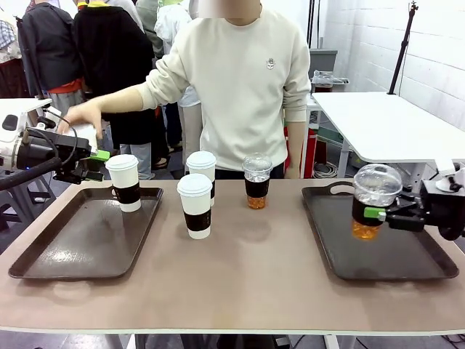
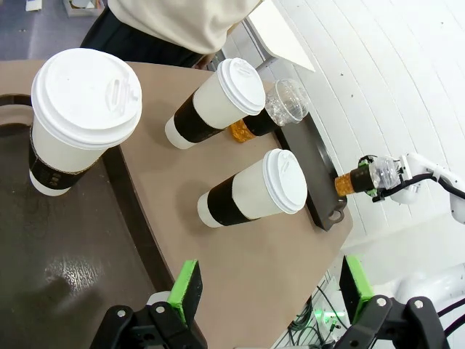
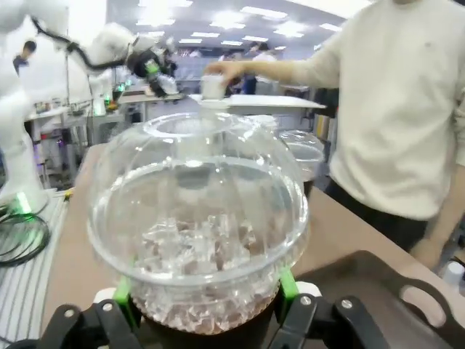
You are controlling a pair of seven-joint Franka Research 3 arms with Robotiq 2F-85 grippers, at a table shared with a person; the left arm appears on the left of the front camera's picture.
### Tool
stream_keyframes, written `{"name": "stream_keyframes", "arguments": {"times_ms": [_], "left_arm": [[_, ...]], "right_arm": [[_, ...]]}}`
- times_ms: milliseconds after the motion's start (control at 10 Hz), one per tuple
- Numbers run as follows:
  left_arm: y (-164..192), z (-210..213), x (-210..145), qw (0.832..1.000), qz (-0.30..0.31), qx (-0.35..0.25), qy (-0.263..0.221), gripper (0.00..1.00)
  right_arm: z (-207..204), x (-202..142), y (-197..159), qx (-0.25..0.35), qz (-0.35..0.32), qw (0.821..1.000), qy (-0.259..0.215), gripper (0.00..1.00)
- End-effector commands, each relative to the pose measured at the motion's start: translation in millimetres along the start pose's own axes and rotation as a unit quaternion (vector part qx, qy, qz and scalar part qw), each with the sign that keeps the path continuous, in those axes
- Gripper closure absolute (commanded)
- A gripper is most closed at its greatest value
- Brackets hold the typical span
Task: Distribute the coffee onto the tray.
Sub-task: Pick up one iced Americano and place it on the right Handle tray.
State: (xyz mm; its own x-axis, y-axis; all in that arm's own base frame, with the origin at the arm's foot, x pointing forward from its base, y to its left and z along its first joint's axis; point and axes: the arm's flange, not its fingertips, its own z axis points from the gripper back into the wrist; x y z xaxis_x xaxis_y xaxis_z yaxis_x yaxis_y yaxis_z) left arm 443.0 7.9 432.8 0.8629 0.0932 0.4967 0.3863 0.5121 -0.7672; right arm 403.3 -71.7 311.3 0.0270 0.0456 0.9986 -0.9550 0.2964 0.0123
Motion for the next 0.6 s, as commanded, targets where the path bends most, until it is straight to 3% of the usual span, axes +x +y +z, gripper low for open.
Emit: {"name": "stream_keyframes", "arguments": {"times_ms": [0,200,300,500], "left_arm": [[-2.3,1.4,-2.2,1.000,0.001,0.000,0.000,0.00],[-2.3,1.4,-2.2,1.000,0.001,0.000,0.000,0.00],[-2.3,1.4,-2.2,1.000,0.001,0.000,0.000,0.00],[-2.3,1.4,-2.2,1.000,0.001,0.000,0.000,0.00]], "right_arm": [[-0.2,5.0,-26.3,-0.012,-0.028,0.999,-0.036,0.18],[2.0,10.5,-26.4,0.006,-0.029,0.999,-0.037,0.18],[7.3,-1.6,-22.2,-0.016,-0.020,1.000,-0.011,0.18],[7.3,-1.6,-22.2,-0.016,-0.020,1.000,-0.011,0.18]]}}
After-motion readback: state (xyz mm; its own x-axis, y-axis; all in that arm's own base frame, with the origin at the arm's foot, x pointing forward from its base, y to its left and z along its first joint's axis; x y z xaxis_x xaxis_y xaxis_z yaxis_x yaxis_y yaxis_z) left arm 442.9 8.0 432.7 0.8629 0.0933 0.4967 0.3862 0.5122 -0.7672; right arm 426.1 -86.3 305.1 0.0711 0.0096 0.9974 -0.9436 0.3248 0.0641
